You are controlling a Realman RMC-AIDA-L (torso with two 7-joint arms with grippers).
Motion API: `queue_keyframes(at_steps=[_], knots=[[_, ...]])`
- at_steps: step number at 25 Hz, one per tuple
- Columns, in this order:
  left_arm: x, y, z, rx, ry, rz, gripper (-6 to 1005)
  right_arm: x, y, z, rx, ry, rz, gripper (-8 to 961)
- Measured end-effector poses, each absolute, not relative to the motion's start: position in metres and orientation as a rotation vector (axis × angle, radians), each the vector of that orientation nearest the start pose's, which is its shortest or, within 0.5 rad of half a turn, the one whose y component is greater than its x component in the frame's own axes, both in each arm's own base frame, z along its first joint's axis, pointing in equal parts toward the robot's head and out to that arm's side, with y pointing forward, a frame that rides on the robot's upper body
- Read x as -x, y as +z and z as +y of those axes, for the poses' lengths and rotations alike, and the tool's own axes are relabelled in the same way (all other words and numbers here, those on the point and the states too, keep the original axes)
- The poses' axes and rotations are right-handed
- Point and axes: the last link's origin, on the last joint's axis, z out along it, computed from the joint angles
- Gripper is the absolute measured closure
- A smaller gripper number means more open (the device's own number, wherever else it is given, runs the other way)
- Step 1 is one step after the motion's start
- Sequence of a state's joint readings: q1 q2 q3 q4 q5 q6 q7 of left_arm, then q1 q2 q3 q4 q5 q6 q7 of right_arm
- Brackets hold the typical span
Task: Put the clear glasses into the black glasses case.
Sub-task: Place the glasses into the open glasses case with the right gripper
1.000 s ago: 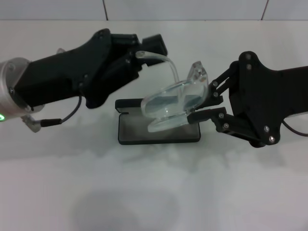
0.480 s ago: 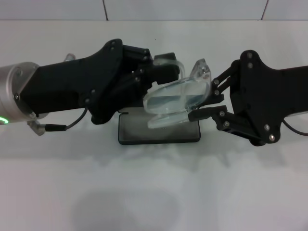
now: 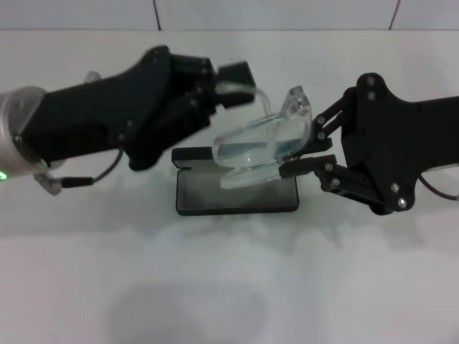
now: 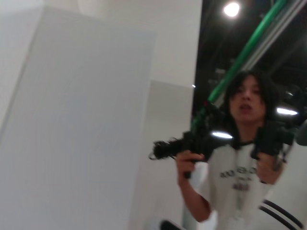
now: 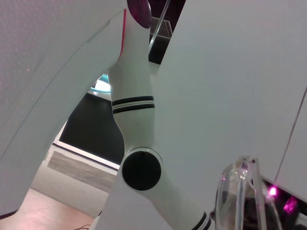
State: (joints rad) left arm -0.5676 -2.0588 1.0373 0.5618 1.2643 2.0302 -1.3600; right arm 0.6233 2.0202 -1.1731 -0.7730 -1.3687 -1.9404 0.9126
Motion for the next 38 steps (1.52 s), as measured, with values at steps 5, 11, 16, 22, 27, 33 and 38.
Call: queue_keyframes(at_steps=[5, 11, 16, 22, 27, 33, 38], knots=[[0.170, 0.032, 0.294, 2.709, -1.791, -0.230, 955, -0.132, 0.024, 0.305, 2.757, 1.361, -0.764, 867], [0.166, 0.026, 0.294, 2.730, -1.798, -0.229, 954, -0.129, 0.023, 0.305, 2.761, 1.361, -0.776, 865], [0.157, 0.016, 0.292, 2.786, -1.799, -0.197, 954, -0.129, 0.022, 0.306, 2.764, 1.359, -0.765, 863], [0.155, 0.014, 0.290, 2.811, -1.795, -0.187, 954, -0.131, 0.022, 0.305, 2.762, 1.360, -0.758, 861], [0.156, 0.014, 0.290, 2.800, -1.801, -0.197, 954, -0.132, 0.022, 0.304, 2.760, 1.364, -0.761, 859], [0.163, 0.017, 0.295, 2.741, -1.766, -0.195, 954, -0.132, 0.021, 0.304, 2.759, 1.366, -0.760, 857], [0.184, 0.020, 0.306, 2.628, -1.624, -0.265, 953, -0.133, 0.020, 0.307, 2.771, 1.352, -0.709, 855]])
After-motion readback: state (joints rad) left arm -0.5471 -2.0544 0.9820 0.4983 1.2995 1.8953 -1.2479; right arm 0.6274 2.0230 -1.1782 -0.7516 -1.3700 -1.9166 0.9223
